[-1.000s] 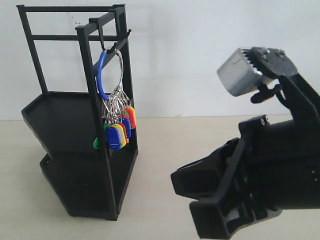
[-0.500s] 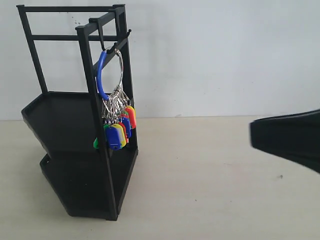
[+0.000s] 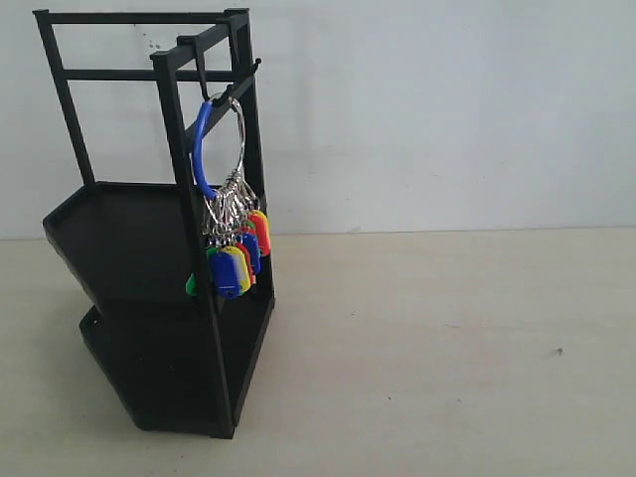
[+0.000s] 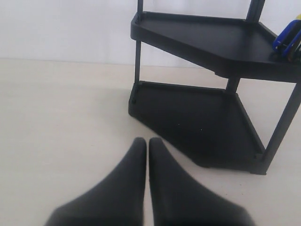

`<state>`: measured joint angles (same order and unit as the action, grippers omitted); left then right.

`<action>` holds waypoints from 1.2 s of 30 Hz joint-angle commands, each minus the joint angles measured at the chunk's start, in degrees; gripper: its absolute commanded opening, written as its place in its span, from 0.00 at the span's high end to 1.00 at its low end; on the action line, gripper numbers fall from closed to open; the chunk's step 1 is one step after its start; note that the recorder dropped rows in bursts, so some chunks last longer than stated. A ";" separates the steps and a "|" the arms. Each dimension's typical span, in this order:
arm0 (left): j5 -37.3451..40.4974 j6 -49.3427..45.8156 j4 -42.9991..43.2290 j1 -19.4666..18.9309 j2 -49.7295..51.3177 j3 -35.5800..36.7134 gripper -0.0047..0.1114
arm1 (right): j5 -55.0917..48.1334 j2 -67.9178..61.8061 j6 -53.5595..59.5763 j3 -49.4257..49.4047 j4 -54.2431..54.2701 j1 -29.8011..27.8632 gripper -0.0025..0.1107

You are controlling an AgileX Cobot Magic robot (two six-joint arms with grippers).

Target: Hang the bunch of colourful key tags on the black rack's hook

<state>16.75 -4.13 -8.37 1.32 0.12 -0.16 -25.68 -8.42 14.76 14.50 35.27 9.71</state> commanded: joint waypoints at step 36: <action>-0.19 -0.20 0.28 -0.10 -0.12 0.16 0.92 | 13.83 8.42 -23.71 -7.17 -31.57 -0.55 0.98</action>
<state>16.75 -4.13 -8.37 1.32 0.12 -0.16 -13.47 -0.26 0.77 7.75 15.97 9.37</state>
